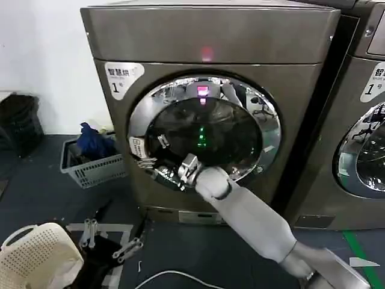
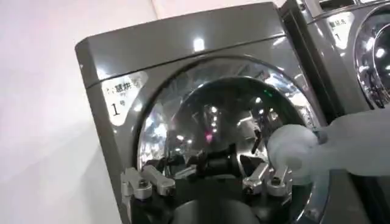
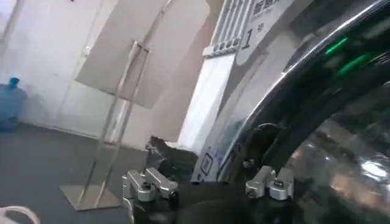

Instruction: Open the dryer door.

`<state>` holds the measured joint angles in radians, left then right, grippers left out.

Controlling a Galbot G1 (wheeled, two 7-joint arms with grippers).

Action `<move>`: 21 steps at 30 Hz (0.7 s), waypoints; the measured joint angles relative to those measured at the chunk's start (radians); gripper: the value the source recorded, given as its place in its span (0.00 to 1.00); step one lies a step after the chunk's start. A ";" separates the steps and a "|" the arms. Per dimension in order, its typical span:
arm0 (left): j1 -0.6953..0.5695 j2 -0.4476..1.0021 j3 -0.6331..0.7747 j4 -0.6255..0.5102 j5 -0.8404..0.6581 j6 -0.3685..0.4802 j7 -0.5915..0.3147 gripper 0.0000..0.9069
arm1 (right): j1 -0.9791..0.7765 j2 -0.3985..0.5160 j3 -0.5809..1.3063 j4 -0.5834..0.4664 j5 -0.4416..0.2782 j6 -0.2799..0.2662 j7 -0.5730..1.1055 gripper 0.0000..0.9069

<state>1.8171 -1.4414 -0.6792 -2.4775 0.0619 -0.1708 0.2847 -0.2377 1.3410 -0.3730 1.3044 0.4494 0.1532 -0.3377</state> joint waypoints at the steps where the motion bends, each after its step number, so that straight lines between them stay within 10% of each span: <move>1: -0.002 0.000 -0.004 0.001 -0.002 0.000 0.000 1.00 | 0.002 -0.001 -0.005 -0.006 0.008 0.015 -0.019 1.00; 9: -0.033 0.022 -0.055 0.026 -0.052 0.040 0.012 1.00 | 0.000 -0.029 0.000 -0.027 0.088 0.130 -0.244 1.00; 21: -0.098 0.084 -0.160 0.100 -0.118 0.059 0.029 1.00 | -0.061 -0.168 0.049 0.117 0.259 0.124 -0.620 1.00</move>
<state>1.7193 -1.3573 -0.8392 -2.3771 -0.0557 -0.1115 0.3135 -0.2989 1.1734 -0.3236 1.4209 0.7085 0.2768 -0.9579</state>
